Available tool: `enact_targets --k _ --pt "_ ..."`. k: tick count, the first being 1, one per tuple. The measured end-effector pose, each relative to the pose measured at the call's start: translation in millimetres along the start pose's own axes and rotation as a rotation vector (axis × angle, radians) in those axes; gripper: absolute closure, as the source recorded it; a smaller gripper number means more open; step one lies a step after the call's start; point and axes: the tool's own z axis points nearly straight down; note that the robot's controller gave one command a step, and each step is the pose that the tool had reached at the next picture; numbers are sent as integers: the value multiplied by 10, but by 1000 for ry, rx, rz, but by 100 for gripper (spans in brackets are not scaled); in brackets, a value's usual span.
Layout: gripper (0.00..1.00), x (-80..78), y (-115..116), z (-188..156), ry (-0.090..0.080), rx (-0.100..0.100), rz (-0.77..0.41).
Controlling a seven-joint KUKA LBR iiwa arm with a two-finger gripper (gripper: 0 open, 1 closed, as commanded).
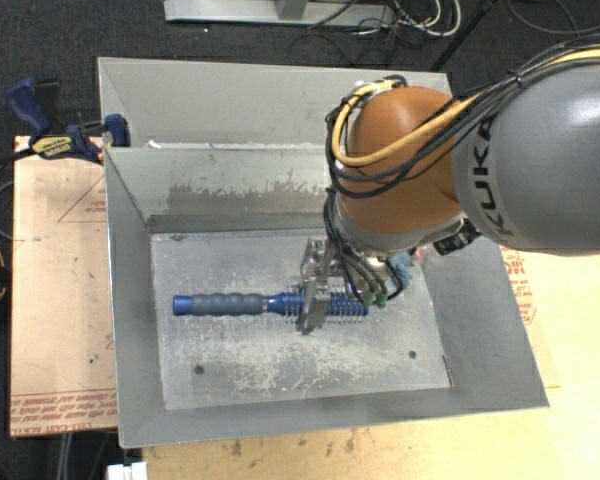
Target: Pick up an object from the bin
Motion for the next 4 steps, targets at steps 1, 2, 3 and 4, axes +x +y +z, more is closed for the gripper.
enact_targets --k 1,2,3,4 --pt "100 -56 75 240 11 2 -179" --pt "0 -62 74 229 8 1 -177" --pt "0 203 386 1473 -8 -3 -212" --pt "100 202 381 1451 -6 -3 -210"
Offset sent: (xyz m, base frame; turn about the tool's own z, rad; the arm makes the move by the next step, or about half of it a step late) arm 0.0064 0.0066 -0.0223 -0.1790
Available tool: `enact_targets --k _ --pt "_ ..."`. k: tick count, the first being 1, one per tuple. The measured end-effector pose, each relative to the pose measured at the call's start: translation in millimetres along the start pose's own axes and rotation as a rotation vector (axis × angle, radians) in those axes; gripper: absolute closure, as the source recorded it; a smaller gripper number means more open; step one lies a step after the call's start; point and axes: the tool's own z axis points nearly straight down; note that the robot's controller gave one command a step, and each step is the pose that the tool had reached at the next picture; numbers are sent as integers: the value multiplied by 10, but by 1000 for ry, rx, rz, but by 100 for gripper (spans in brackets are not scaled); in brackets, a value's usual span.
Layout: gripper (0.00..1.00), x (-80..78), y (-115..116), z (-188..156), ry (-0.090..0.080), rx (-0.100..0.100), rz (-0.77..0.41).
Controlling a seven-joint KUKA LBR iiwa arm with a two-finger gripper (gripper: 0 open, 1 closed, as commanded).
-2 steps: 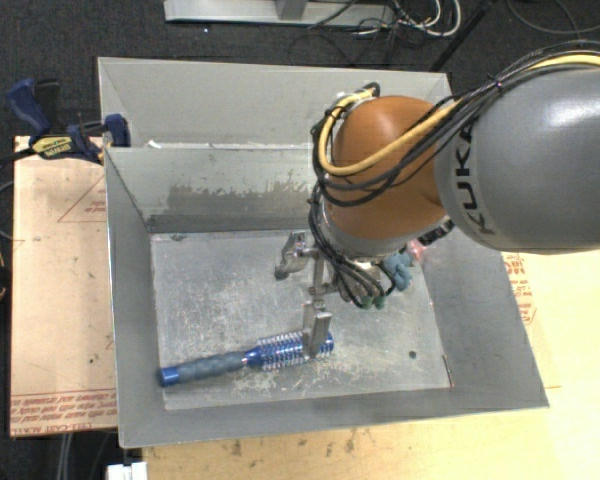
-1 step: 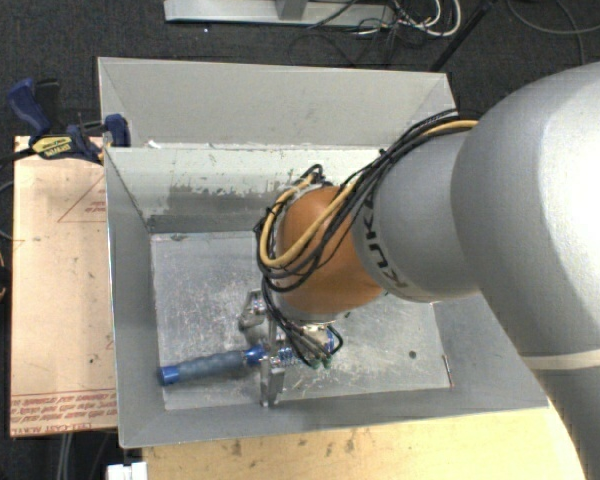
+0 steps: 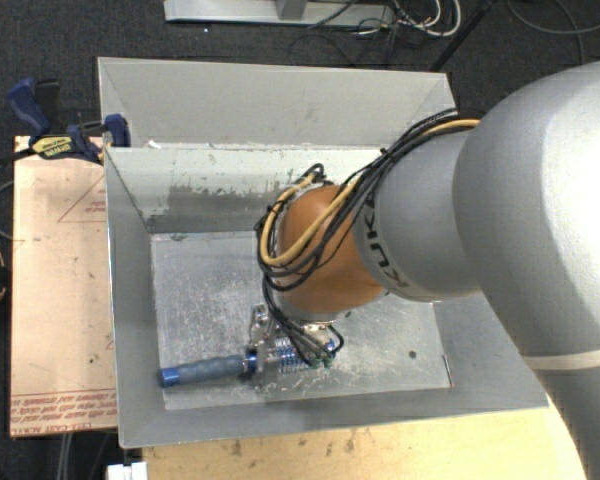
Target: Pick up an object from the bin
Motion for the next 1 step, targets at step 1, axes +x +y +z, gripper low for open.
enact_targets --k 1 --pt "100 166 -23 -1609 7 2 32"
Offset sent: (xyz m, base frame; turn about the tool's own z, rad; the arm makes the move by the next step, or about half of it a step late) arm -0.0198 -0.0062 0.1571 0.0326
